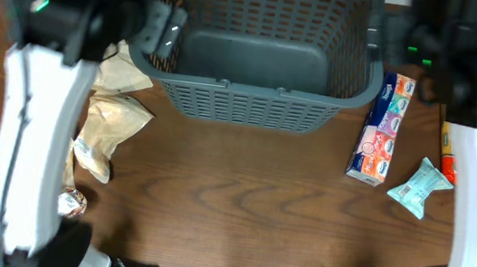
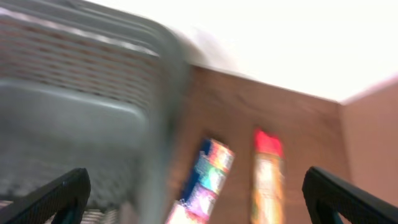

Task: Pack container
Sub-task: 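Release the basket and raise both grippers away, then lower the right gripper onto the Kleenex tissue strip and grasp it, then carry the tissue strip into the basket and open the right gripper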

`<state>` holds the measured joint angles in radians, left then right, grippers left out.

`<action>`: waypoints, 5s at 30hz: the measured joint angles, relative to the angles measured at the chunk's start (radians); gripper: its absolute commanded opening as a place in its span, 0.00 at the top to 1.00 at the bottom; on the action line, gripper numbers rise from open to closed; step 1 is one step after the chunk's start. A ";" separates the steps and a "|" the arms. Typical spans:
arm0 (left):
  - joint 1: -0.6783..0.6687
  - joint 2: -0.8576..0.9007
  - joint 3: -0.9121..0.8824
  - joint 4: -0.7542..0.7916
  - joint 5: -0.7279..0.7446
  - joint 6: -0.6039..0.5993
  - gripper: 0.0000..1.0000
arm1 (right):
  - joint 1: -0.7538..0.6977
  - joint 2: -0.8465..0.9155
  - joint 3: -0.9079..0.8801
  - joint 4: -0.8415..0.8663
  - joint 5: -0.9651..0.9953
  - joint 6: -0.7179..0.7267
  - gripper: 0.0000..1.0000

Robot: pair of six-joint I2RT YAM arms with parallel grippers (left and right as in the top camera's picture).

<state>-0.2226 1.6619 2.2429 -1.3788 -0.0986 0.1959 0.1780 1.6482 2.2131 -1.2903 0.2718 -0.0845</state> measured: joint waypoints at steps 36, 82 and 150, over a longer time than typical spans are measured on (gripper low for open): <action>0.359 -0.066 -0.354 -0.002 0.116 -0.041 0.06 | -0.376 -0.034 -0.765 0.243 -0.250 0.356 0.01; 0.359 -0.066 -0.354 0.014 0.130 -0.038 0.06 | -0.323 0.104 -1.141 0.650 -0.313 0.451 0.46; 0.359 -0.066 -0.354 0.000 0.145 -0.038 0.06 | -0.325 0.159 -0.570 0.306 -0.166 0.316 0.99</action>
<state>0.1364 1.5959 1.8893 -1.3788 0.0460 0.1577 -0.1474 1.8076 1.6436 -0.9844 0.1062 0.2317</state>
